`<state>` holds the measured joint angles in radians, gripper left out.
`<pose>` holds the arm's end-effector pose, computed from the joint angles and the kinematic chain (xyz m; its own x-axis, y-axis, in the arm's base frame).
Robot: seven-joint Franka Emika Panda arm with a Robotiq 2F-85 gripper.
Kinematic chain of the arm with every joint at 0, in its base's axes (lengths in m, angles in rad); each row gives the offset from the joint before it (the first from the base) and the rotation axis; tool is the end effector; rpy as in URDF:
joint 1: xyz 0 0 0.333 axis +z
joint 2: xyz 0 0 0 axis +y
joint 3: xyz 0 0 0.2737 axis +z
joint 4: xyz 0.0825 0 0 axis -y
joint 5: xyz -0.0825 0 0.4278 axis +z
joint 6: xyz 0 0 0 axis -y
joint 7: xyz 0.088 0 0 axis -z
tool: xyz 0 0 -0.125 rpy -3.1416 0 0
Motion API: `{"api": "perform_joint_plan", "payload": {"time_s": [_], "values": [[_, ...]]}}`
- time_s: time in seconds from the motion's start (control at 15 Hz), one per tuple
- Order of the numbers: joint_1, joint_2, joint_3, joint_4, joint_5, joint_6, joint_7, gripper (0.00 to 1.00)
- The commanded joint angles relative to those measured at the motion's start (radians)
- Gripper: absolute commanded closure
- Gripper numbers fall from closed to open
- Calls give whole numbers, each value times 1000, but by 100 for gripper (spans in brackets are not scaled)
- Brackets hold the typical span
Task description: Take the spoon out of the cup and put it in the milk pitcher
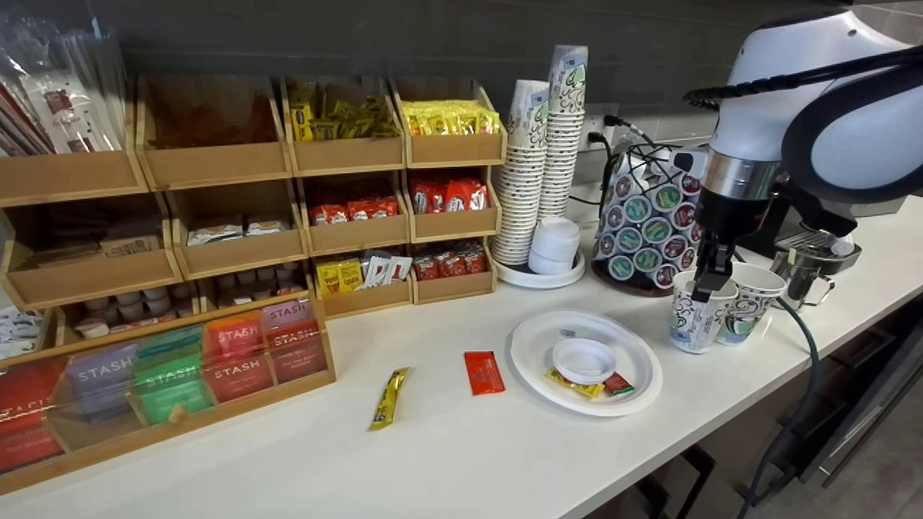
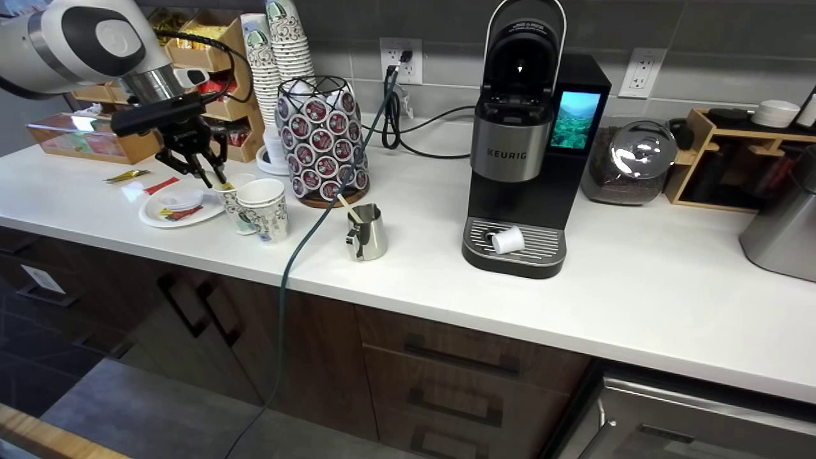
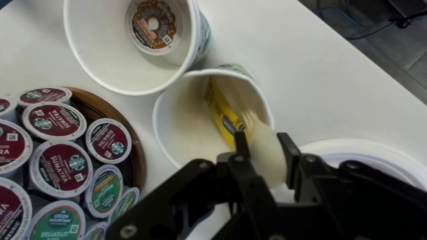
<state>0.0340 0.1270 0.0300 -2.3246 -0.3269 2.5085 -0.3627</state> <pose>0.5465 0.0344 0.1970 0.7763 0.6290 -0.0425 0.6235 -0.7561 0.1987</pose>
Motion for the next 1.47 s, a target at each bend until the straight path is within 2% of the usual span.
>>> {"api": "perform_joint_plan", "payload": {"time_s": [0.0,0.13,0.6,0.93,1.13,1.2,1.27,1.33,1.4], "values": [[-4,18,22,13,67,-31,-51,89],[-9,7,32,6,111,-35,-87,100],[-14,-52,23,8,184,-53,-96,97],[3,2,6,31,40,5,53,97],[10,40,2,49,-42,1,138,97],[12,51,2,53,-53,-4,154,63],[13,59,4,57,-54,-12,159,62],[13,63,8,61,-43,-21,151,56],[12,64,11,63,-31,-27,141,82]]}}
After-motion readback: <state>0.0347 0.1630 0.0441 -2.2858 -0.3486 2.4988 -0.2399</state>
